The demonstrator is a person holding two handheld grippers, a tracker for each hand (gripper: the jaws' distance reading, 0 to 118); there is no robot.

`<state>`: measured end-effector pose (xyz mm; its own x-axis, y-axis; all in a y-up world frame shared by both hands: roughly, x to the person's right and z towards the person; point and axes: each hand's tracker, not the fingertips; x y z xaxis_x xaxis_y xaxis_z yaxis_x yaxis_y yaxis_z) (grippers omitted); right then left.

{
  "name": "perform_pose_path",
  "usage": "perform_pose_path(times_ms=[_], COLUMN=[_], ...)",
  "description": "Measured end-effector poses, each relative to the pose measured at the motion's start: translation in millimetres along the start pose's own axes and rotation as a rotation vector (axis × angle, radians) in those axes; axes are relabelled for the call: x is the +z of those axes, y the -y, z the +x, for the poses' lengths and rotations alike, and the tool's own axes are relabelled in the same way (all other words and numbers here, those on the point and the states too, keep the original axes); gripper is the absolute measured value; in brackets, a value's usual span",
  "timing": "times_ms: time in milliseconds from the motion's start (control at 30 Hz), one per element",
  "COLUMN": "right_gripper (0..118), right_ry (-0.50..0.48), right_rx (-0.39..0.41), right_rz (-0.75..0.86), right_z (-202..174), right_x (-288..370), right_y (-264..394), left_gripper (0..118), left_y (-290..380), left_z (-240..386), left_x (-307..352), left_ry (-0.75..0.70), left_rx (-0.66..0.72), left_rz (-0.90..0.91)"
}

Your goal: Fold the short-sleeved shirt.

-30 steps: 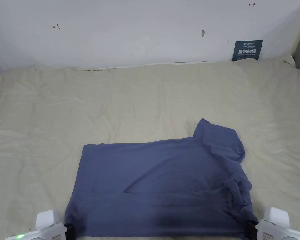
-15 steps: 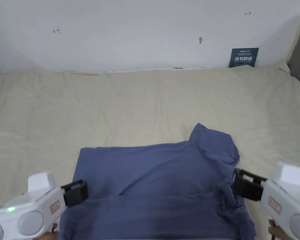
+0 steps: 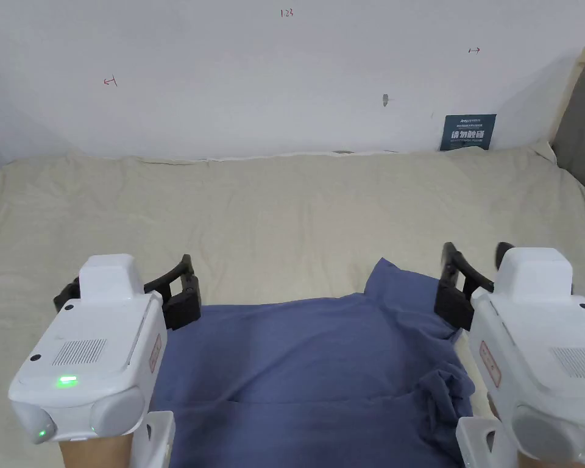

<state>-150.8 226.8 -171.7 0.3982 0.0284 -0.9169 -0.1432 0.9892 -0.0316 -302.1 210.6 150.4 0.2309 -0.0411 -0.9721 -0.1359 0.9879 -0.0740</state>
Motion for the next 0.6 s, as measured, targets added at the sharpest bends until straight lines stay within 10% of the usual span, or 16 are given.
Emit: perform_pose_path(times_ms=[100,600], right_gripper=[3,1], right_ry=[-0.009,-0.048], right_rx=[0.006,0.016], right_rz=[0.010,-0.054], right_z=[-1,-11], right_x=[-2,-53], right_y=[3,17], left_gripper=[0,1], left_y=[2,33], left_z=[2,-24], left_x=[-1,-100], left_ry=[0.023,0.064], left_rx=[0.022,0.037], left_rz=[0.007,-0.242])
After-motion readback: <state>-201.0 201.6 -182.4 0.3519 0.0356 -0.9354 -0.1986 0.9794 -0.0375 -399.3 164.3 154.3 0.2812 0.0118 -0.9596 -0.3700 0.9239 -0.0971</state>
